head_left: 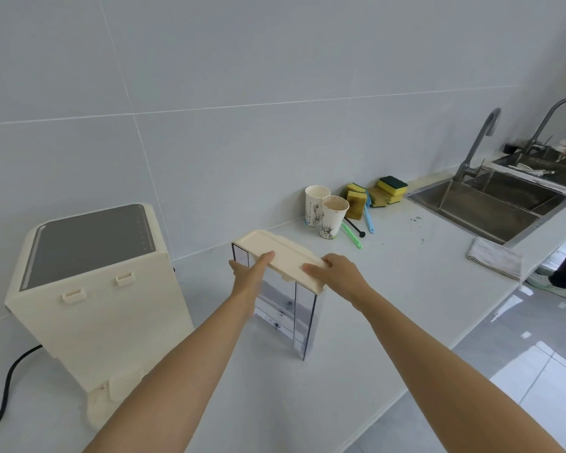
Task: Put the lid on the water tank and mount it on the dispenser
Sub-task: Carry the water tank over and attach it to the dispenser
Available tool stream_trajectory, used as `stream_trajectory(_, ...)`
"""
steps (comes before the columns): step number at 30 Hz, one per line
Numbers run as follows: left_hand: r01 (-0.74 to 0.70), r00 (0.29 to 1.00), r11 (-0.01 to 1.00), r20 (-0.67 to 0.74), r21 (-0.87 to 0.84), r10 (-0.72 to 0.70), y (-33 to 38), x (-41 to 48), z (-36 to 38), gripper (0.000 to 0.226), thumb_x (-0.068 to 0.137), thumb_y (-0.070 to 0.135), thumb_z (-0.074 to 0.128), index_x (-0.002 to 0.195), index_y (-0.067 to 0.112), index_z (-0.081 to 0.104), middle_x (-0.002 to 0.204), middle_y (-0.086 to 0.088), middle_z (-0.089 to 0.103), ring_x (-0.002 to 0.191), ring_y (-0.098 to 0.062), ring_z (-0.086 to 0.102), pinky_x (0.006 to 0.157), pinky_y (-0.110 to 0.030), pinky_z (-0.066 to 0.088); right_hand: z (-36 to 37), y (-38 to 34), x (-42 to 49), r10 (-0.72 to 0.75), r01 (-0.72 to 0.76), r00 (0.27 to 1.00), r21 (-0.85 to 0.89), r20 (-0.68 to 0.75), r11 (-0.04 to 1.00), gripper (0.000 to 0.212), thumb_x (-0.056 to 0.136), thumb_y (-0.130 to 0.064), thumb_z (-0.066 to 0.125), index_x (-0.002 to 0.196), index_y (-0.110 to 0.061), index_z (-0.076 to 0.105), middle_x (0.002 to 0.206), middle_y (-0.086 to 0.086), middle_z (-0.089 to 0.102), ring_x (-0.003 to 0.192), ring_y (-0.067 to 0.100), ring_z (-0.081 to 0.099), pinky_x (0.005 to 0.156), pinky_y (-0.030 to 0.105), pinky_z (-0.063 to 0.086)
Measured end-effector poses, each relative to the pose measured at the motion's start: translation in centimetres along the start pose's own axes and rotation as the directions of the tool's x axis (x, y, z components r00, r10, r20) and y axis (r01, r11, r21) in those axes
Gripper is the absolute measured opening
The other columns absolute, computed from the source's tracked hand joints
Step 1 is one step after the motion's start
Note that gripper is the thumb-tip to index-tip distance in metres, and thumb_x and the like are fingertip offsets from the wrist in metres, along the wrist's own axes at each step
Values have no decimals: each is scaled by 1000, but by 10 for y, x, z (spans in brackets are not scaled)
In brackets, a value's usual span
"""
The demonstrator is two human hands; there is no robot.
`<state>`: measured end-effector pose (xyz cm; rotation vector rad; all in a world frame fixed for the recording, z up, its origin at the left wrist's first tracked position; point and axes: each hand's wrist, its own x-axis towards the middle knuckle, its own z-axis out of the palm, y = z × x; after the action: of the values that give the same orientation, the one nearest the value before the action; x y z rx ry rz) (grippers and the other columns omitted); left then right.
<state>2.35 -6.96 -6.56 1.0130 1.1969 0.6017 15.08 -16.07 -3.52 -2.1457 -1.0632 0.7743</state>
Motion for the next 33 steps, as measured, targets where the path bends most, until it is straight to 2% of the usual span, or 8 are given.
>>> stream_trajectory(5, -53, 990, 997, 136, 56, 45, 9, 12, -6, 72, 83, 41, 54, 143, 21, 20, 149, -3, 32, 137, -22, 28, 110, -44, 22, 8, 0, -9, 11, -11, 1000, -65, -2, 998, 43, 78, -50, 57, 66, -12, 39, 74, 6, 49, 68, 17, 43, 57, 25, 28)
stream_trajectory(9, -106, 968, 991, 239, 87, 82, 16, 19, -9, 30, 84, 36, 54, 112, 25, 50, 125, 0, 52, 124, -15, 42, 111, -34, 23, 20, -5, -16, -15, 17, 1000, -106, 13, 994, 42, 78, -47, 57, 61, -12, 40, 78, 19, 65, 69, 21, 53, 59, 28, 36)
stream_trajectory(14, -150, 973, 981, 195, 120, 125, 22, 21, -16, 32, 87, 29, 55, 114, 12, 59, 111, -7, 61, 111, -25, 55, 107, -38, 37, 35, -11, -22, -51, 54, 998, -129, 28, 990, 36, 81, -44, 53, 70, -10, 50, 98, 23, 70, 69, 21, 56, 67, 32, 42)
stream_trajectory(18, -256, 965, 921, 139, 295, 223, 31, 14, -18, 40, 88, 28, 55, 125, 13, 53, 123, -9, 56, 127, -26, 45, 105, -35, 35, 25, -10, -16, -17, 30, 998, -215, 66, 976, 55, 82, -56, 43, 76, -3, 57, 100, 19, 70, 89, 32, 65, 79, 39, 49)
stream_trajectory(23, -458, 854, 594, 143, 661, 500, 39, -17, -13, 63, 89, 40, 49, 143, 20, 24, 153, -4, 26, 139, -23, 27, 112, -37, 26, -5, -19, 6, -45, 35, 998, -207, -42, 978, 59, 88, -55, 32, 126, -13, 47, 131, 13, 53, 120, 31, 49, 94, 40, 39)
stream_trajectory(27, -542, 719, 188, 336, 819, 608, 23, -52, 1, 57, 89, 43, 46, 138, 18, 33, 149, -4, 34, 136, -21, 31, 106, -34, 30, -5, -41, 25, -211, 218, 976, -155, 59, 964, 56, 92, -42, 34, 141, -15, 27, 149, 11, 33, 136, 27, 31, 109, 36, 26)
stream_trajectory(30, -551, 650, -2, 431, 834, 626, 2, -60, 7, 62, 84, 53, 34, 132, 14, 40, 143, -4, 42, 134, -21, 32, 106, -36, 30, 8, -56, 42, -289, 318, 945, -218, 152, 923, 53, 93, -39, 34, 142, -19, 28, 152, 10, 27, 140, 23, 25, 110, 34, 22)
stream_trajectory(33, -494, 652, -105, 448, 863, 611, -13, -59, 11, 71, 71, 56, 24, 114, 10, 56, 121, -5, 61, 115, -23, 53, 89, -33, 46, 24, -66, 57, -273, 347, 924, -293, 266, 891, 52, 93, -42, 31, 142, -25, 27, 156, 12, 13, 145, 25, 11, 116, 42, 12)
